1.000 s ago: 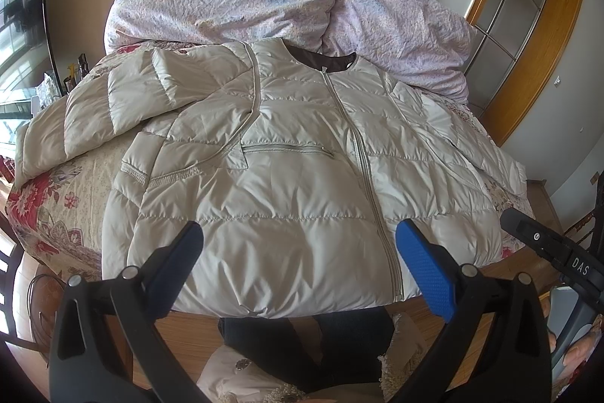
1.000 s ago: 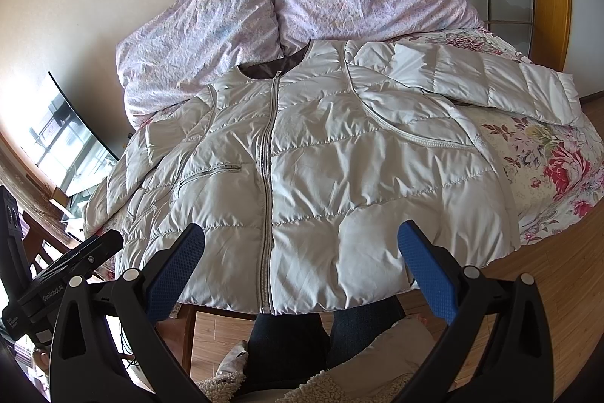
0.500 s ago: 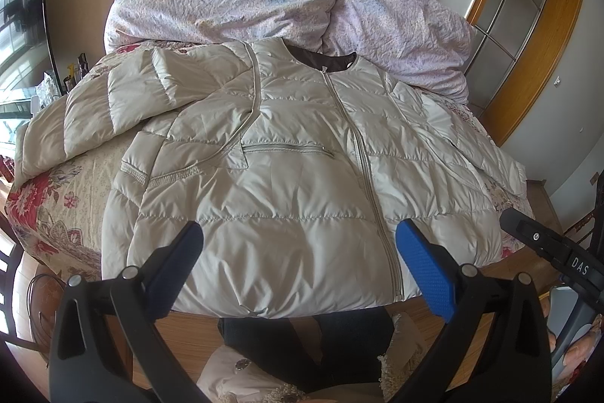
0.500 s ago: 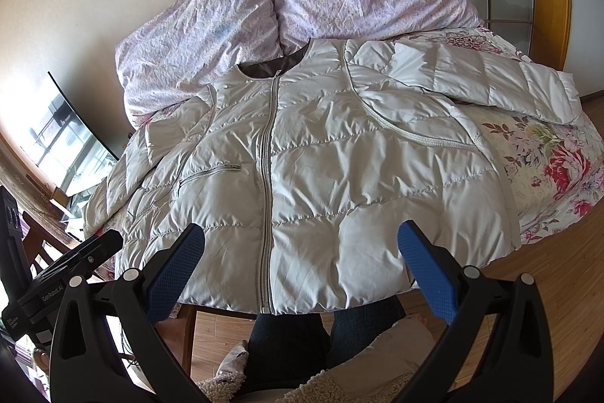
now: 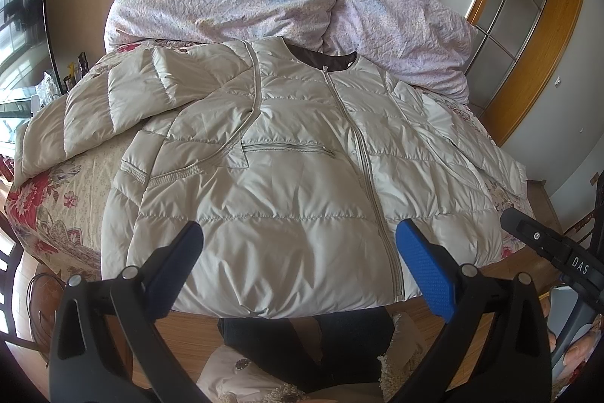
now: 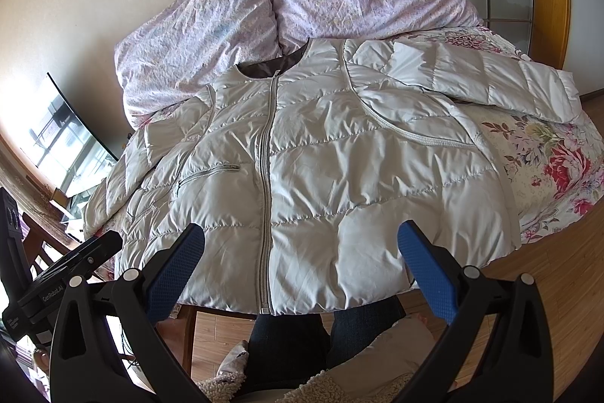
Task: Fold large clothes
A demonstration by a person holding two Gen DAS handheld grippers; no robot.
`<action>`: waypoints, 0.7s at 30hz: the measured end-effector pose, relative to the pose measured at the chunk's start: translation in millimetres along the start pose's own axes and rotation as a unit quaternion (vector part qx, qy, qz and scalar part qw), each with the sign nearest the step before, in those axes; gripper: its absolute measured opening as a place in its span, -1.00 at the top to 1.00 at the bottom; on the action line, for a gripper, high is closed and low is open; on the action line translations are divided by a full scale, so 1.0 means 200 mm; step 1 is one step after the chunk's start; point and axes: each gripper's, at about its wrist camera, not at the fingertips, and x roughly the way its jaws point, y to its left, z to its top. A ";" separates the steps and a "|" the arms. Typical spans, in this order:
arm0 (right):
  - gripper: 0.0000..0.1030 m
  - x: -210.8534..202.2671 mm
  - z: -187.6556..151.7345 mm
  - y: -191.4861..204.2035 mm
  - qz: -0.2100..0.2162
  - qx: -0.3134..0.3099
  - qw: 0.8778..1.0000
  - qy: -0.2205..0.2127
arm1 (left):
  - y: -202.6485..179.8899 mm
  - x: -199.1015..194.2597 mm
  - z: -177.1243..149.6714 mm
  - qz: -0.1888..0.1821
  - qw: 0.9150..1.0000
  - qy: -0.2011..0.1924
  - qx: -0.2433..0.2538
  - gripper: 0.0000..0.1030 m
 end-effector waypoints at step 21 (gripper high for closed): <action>-0.97 0.04 0.03 -0.10 -0.005 0.026 0.999 -0.018 | 0.03 0.08 0.00 0.005 1.000 0.003 -0.003 -0.96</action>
